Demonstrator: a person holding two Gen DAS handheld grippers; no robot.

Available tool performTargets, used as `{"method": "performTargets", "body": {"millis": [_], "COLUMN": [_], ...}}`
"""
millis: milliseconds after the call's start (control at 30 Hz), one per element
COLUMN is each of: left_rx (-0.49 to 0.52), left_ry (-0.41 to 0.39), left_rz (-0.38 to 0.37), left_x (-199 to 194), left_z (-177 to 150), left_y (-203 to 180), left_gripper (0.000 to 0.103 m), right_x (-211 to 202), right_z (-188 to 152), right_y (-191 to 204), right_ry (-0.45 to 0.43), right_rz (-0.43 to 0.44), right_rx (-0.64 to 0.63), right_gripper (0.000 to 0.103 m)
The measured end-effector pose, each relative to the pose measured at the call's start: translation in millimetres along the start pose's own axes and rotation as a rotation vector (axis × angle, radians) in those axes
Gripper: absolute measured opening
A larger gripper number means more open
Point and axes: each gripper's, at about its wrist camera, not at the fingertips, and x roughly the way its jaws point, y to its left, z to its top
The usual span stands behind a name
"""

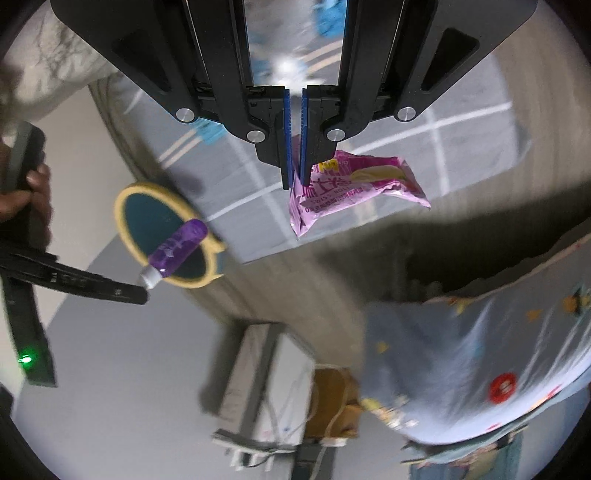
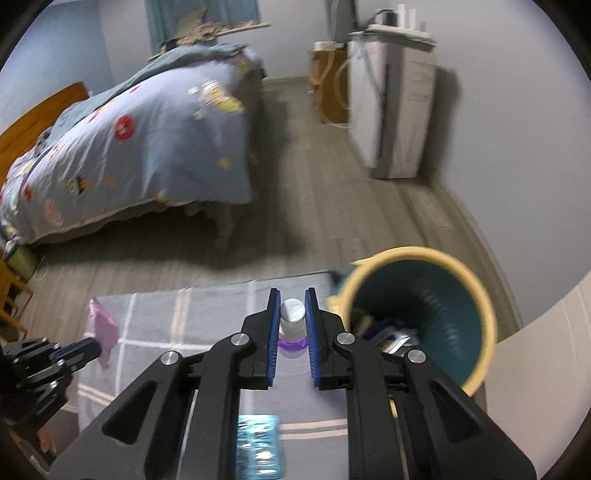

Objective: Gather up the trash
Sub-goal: 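Drop the pink wrapper and purple spray bottle into the teal bin from both grippers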

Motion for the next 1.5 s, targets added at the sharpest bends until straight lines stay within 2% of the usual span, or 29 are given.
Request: {"method": "performTargets", "body": {"millis": [167,400,667,833,967,1033,1167,1300,1333,1433,1500], "left_rx": [0.042,0.129,0.299,0.315,0.325,0.326,0.337,0.308,0.301,0.278,0.268], "left_ry": [-0.049,-0.035,0.033,0.117,0.143,0.155,0.151,0.140,0.137,0.132,0.117], "left_rz": [-0.134,-0.228,-0.244,-0.242,-0.235,-0.234,-0.215,-0.190,-0.184,-0.173,-0.154], "left_x": [6.3,36.9,102.4,157.1,181.7,189.5,189.1,185.5,184.4,176.8,170.1], "left_z": [25.9,58.1,75.1,76.9,79.4,79.9,75.9,75.1,74.8,74.0,73.4], "left_y": [-44.2,-103.2,-177.6,-203.1,-209.0,-212.0,-210.7,-200.0,-197.1,-188.3,-184.8], "left_gripper": [0.004,0.005,0.005,0.005,0.005,0.009,0.035,0.051,0.053,0.066,0.082], "right_x": [-3.7,-4.3,14.2,32.7,45.0,49.2,56.8,57.8,56.8,52.6,50.0], "right_z": [2.3,-2.6,-13.9,-23.3,-29.5,-32.1,-33.2,-32.9,-32.5,-32.5,-30.9], "right_y": [-56.5,-127.9,-179.6,-197.5,-205.3,-208.8,-209.9,-209.0,-210.4,-210.1,-208.2], "right_ry": [-0.009,-0.017,0.028,0.085,0.124,0.136,0.148,0.147,0.142,0.134,0.136], "right_rz": [-0.043,-0.106,-0.139,-0.140,-0.120,-0.113,-0.117,-0.121,-0.122,-0.127,-0.132], "right_rx": [0.098,0.226,0.311,0.356,0.396,0.416,0.429,0.440,0.443,0.443,0.438], "right_gripper": [0.013,0.013,0.013,0.013,0.013,0.013,0.013,0.014,0.015,0.032,0.036]}}
